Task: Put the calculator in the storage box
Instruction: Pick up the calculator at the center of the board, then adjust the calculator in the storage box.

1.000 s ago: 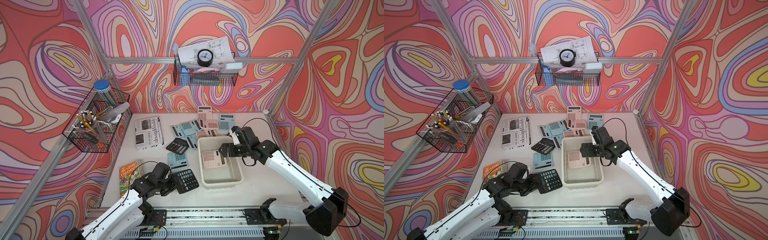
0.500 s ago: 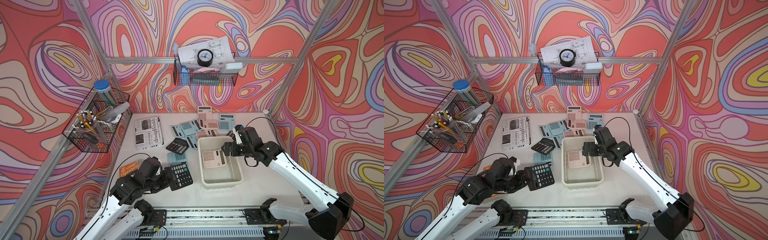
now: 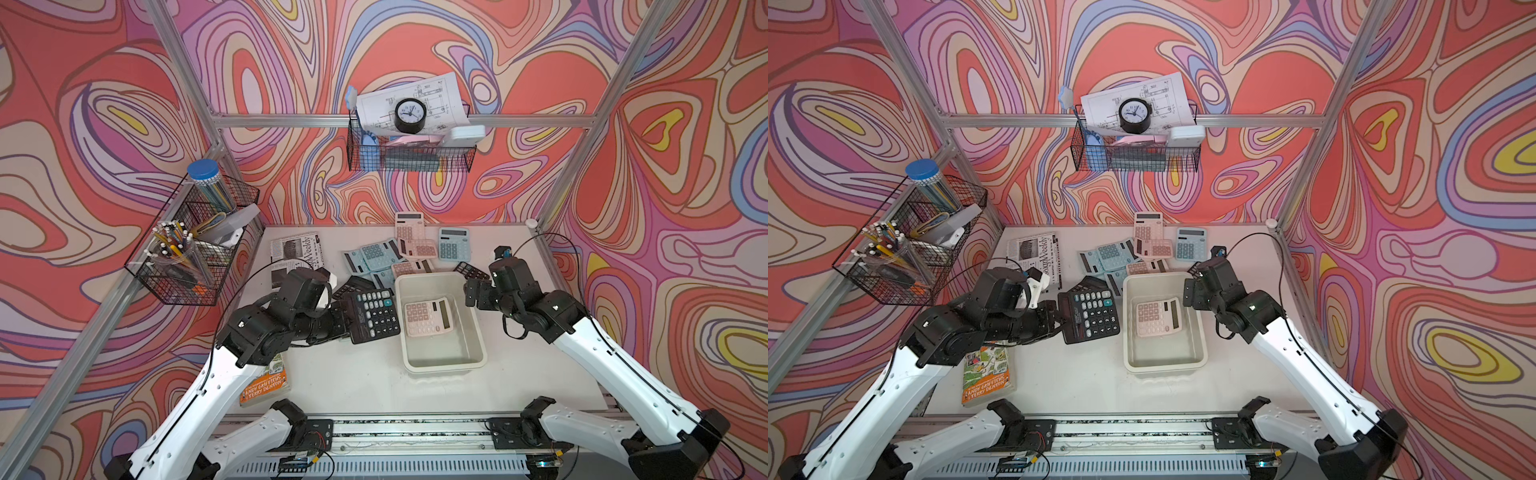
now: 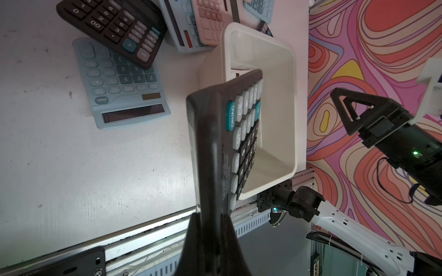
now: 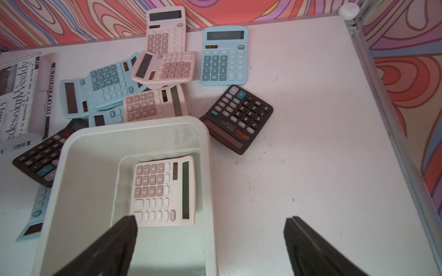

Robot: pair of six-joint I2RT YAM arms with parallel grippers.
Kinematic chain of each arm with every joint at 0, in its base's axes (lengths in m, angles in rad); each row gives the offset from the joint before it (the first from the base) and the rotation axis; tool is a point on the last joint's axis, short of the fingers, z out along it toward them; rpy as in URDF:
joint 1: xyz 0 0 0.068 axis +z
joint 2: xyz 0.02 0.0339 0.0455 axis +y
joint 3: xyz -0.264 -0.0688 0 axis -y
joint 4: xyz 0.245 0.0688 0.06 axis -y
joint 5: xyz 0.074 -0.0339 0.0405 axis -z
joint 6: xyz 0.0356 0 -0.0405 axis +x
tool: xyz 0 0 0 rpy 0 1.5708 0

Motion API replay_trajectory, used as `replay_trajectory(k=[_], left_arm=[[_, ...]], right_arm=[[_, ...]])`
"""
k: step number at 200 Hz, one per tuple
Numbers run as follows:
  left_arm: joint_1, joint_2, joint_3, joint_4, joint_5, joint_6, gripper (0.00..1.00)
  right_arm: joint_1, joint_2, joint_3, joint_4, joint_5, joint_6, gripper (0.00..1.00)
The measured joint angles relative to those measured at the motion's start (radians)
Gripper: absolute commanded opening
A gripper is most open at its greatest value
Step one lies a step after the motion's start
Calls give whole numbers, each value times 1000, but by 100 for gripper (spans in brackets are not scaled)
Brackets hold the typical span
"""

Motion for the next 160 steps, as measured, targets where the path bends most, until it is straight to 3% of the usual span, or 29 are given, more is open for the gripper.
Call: replay_trajectory(k=[90,160], left_arm=[[-176,330,151,84,-14,-6,0],[-209,559,174,141,-56,-39,0]], right_arm=[[-14,63,1,-41,124,39,98],[-125,51,-37,-39,126,36,98]])
